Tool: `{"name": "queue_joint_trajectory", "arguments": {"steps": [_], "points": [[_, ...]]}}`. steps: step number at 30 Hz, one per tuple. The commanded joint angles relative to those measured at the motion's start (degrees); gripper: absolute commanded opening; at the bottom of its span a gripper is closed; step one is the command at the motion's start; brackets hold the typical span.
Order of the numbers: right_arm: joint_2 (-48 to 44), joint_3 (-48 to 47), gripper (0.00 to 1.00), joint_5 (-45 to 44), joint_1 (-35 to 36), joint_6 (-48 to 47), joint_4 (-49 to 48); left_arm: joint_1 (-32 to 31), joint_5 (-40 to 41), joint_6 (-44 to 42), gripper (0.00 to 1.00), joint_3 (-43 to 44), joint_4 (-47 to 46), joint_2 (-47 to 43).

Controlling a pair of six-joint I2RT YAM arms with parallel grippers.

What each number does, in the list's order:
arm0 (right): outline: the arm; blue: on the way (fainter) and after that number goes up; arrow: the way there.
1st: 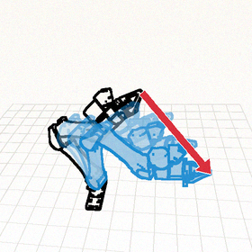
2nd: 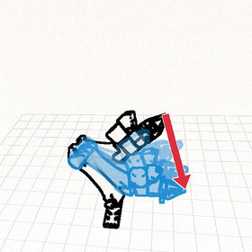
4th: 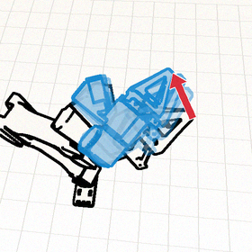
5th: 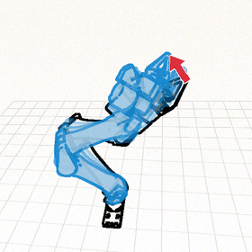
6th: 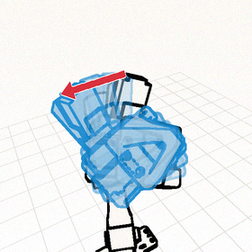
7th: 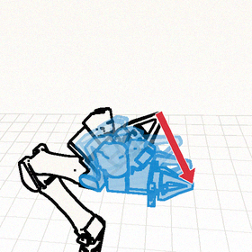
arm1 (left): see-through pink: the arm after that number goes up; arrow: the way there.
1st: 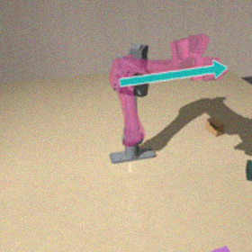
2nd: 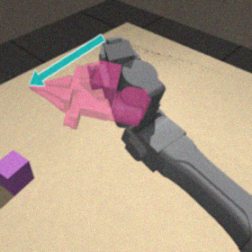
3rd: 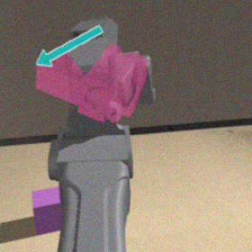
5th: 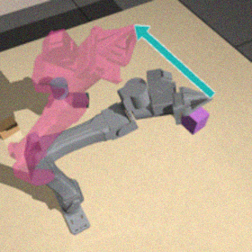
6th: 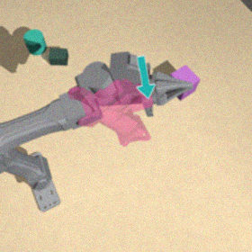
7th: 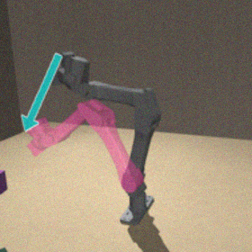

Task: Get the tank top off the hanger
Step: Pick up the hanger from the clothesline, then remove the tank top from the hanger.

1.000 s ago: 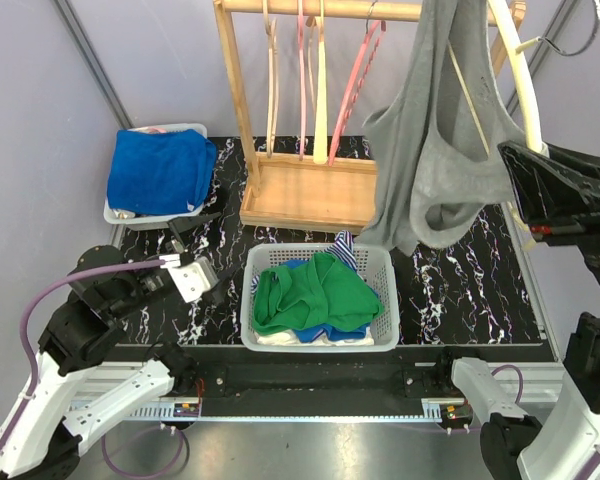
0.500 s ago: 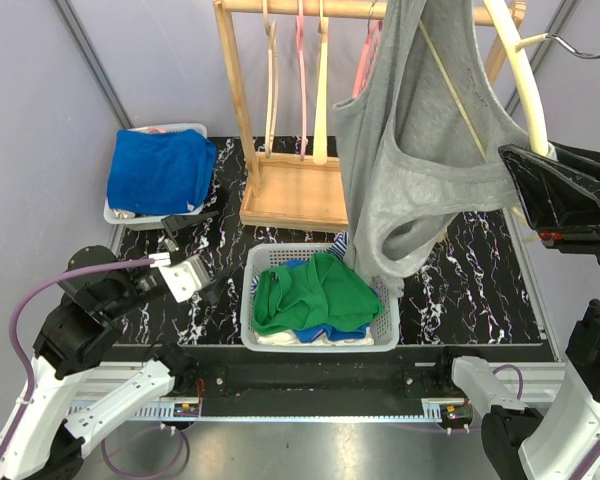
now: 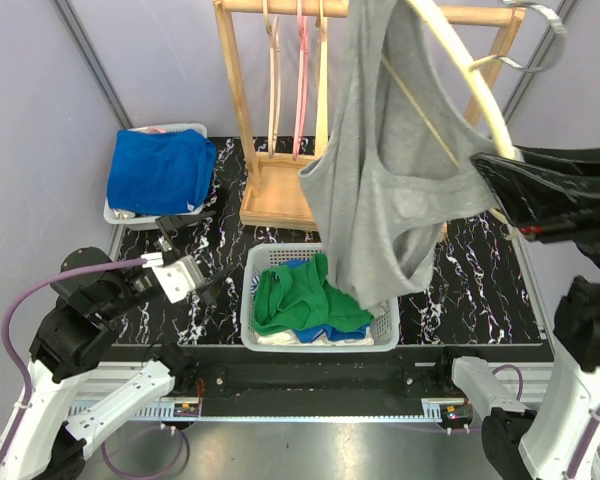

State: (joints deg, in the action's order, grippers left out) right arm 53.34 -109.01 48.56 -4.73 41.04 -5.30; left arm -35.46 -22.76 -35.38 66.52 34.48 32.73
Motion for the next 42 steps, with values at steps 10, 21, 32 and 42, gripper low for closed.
{"name": "queue_joint_trajectory", "arguments": {"steps": [10, 21, 32, 42], "points": [[-3.76, 26.55, 0.0, 22.7, 2.35, -6.93, 4.51, 0.39, -1.58, -2.33, 0.99, 6.69, -1.17, 1.98], [-3.07, 32.72, 0.0, 20.98, 18.33, -32.13, 36.57, 0.31, -10.8, -1.64, 0.99, 12.57, -2.04, 7.87], [1.06, 27.9, 0.0, 14.11, 25.47, -40.68, 47.66, -0.31, -20.82, 13.57, 0.99, 17.15, -4.07, 16.31], [4.66, 24.37, 0.0, 14.29, 29.68, -40.42, 45.38, -0.31, -24.62, 16.23, 0.99, 8.81, -0.64, 13.51]]}}
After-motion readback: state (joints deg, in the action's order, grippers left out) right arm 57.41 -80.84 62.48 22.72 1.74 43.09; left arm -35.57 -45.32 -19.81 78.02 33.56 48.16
